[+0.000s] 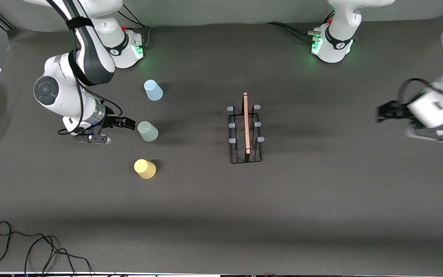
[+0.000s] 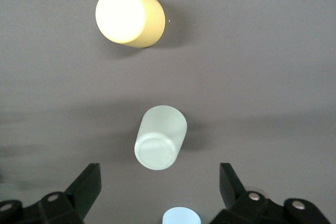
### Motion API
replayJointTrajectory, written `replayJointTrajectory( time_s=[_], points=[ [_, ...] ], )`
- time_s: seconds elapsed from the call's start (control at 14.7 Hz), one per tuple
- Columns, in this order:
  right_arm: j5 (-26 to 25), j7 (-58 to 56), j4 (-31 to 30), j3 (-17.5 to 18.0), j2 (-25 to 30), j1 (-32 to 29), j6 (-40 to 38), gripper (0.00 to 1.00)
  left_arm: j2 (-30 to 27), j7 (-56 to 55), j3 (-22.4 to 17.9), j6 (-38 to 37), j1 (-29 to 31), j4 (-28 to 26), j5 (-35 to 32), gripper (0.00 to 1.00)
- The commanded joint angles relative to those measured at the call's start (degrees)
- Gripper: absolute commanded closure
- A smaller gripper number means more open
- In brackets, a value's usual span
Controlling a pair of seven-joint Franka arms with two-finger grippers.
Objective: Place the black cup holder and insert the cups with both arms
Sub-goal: 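Grasp the pale green cup with the right gripper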
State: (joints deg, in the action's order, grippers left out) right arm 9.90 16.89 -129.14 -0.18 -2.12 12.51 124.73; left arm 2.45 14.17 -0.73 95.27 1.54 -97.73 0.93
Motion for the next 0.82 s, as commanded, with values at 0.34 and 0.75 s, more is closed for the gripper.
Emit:
replayJointTrajectory(
  time_s=[0.34,0.75],
  points=[
    [3.19,0.87,-6.56,-0.35,-7.10,4.28,15.98,0.00,-7.45,5.26,0.99,-0.26,6.37,-3.26,0.65,0.00],
    [3.28,0.87,-7.44,-0.35,-10.01,5.60,16.68,0.00,-8.43,4.82,1.78,1.06,3.30,-4.05,-0.05,0.00]
  ],
)
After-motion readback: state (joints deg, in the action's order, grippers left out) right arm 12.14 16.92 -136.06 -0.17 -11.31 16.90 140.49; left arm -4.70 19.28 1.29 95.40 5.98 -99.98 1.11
